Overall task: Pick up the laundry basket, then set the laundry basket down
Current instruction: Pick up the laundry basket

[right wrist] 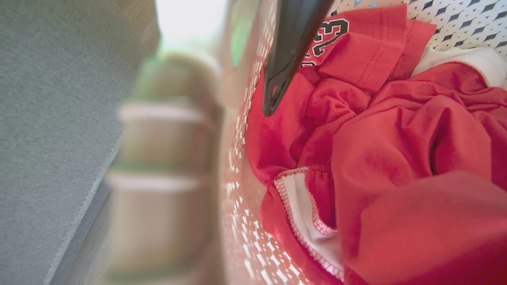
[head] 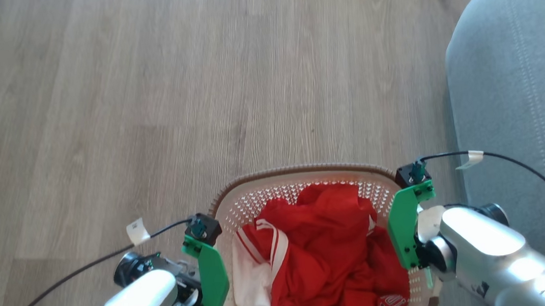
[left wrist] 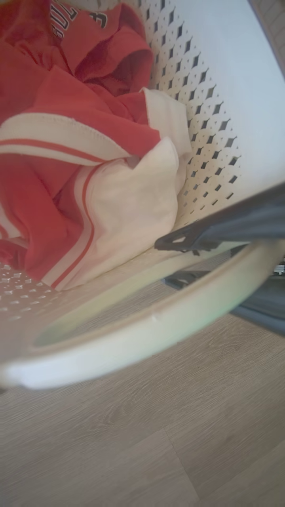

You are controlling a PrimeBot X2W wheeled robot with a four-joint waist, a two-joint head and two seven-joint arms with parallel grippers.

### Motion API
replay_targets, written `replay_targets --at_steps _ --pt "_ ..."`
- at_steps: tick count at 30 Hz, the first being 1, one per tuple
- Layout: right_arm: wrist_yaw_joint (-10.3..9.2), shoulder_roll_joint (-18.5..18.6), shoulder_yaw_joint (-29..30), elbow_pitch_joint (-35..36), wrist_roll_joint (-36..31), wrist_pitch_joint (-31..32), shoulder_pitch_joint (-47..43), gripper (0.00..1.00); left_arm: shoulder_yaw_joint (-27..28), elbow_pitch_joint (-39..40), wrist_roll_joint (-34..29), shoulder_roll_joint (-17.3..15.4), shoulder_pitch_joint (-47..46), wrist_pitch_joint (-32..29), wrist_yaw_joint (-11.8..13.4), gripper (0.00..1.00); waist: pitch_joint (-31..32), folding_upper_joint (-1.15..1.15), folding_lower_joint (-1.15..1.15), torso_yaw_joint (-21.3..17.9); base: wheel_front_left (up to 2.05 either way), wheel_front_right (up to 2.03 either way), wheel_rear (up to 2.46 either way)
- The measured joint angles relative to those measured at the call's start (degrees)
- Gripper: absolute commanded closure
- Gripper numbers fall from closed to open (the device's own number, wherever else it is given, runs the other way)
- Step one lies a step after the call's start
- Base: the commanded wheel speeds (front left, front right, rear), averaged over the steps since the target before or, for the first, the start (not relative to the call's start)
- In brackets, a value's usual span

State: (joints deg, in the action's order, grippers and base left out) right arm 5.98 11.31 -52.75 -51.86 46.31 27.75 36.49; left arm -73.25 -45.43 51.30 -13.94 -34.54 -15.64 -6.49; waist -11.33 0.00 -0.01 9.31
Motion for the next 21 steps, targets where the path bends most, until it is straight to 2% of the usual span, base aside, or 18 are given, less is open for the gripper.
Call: replay_targets --at_steps 8,21 --pt "-0.37 0.0 -0.4 2.5 0.2 0.5 -3.0 1.00 -0.1 5.3 -0.4 -3.9 2.8 -1.0 0.0 1.00 4.4 0.00 0.00 0.2 0.00 0.00 0.00" --pt "-0.46 -0.6 2.3 3.3 -1.0 -0.1 -7.9 1.00 -0.3 7.5 -0.4 -5.2 5.3 -2.5 0.6 1.00 8.3 0.00 0.00 1.8 0.00 0.00 0.00"
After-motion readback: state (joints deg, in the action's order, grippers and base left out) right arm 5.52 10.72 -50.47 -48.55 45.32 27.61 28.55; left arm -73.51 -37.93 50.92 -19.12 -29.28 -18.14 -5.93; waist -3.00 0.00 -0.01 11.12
